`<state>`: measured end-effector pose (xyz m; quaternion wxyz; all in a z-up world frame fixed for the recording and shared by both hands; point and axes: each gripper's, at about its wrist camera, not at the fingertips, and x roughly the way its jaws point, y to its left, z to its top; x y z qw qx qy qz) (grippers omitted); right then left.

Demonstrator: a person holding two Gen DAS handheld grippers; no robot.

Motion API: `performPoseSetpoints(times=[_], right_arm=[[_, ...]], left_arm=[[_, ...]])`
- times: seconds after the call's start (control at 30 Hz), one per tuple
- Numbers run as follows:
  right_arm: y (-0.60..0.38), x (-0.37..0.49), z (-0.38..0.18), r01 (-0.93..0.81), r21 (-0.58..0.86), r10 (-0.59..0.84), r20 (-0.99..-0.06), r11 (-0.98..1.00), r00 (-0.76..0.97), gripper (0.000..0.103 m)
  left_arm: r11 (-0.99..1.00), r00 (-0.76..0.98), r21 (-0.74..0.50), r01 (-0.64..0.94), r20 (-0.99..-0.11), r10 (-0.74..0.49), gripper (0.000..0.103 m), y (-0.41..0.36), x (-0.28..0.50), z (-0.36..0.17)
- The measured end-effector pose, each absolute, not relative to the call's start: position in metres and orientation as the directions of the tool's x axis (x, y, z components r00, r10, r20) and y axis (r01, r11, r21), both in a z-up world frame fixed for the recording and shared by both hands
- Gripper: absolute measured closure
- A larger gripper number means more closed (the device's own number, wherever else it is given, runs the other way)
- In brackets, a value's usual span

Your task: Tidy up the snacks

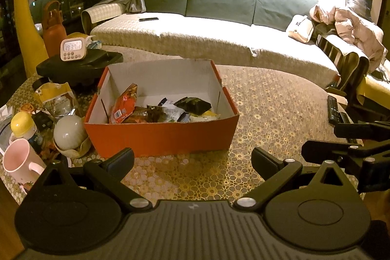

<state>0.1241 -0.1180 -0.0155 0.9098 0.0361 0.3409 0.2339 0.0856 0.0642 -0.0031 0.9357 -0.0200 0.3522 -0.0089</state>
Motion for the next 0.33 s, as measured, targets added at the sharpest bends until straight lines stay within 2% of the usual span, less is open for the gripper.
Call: performPoseSetpoints(times=[0.33], right_arm=[[-0.1212,0.1243,-0.0202,-0.391,0.238,0.450,-0.610,0.889,0.652,0.000]], left_arm=[[0.999,0.741,-0.035,0.012,-0.670,-0.033,0.000,0.0593,0.0879,-0.0085]])
